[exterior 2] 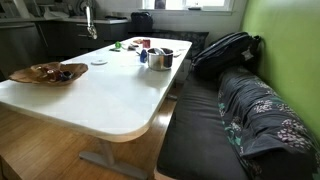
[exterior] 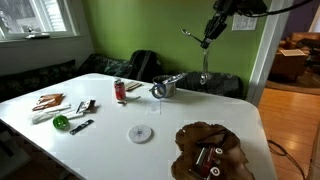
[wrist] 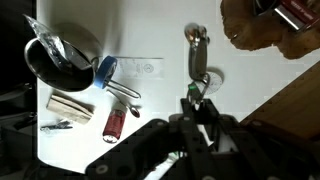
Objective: Remove the ring cutlery from the wooden bowl and put it in the pot
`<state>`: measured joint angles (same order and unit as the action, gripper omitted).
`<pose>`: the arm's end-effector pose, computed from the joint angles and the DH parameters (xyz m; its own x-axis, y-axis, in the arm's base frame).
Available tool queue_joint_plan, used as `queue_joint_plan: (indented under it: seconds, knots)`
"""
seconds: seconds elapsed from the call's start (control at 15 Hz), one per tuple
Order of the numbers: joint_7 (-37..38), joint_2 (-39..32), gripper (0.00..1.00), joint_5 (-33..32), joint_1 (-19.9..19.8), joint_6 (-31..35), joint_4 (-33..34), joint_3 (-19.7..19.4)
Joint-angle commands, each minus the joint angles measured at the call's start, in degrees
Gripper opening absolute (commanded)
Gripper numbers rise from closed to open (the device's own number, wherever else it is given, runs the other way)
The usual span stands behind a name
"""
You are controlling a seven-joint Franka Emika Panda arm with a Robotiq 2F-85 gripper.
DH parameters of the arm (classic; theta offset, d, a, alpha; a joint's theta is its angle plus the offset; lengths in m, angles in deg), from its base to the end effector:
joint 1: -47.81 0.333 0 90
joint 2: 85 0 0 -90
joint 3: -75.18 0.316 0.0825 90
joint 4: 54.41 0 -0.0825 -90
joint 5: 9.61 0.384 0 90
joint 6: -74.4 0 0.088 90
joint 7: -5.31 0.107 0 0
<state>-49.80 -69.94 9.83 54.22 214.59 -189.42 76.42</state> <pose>0.4866 0.0661 0.4694 0.5713 0.7115 0.4091 0.7500 -0.6551 0.0919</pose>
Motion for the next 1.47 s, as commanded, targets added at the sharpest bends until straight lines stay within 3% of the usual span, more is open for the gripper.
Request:
queue_joint_plan:
  seconds: [0.0,0.07,0.33,0.53,0.73,0.93,1.13,1.4]
  knots:
    - [0.57,-0.05,0.16,-0.62,1.29,-0.02,0.07,-1.12]
    - [0.59,-0.05,0.04,-0.62,1.32,-0.02,0.09,-1.10]
    - [6.48,-15.14,0.04,-10.87,-0.40,22.16,7.23,1.27]
    - [14.36,-25.60,0.04,-25.02,-2.95,31.20,14.55,0.00]
    - [26.31,-36.10,0.04,-38.22,3.61,32.76,25.56,-10.48]
    - [33.08,-45.52,0.04,-40.29,8.69,30.04,36.24,-17.61]
    - [34.81,-54.32,0.04,-38.07,10.72,27.14,46.20,-19.47]
    - [36.12,-63.59,0.04,-36.77,10.68,21.66,59.36,-18.77]
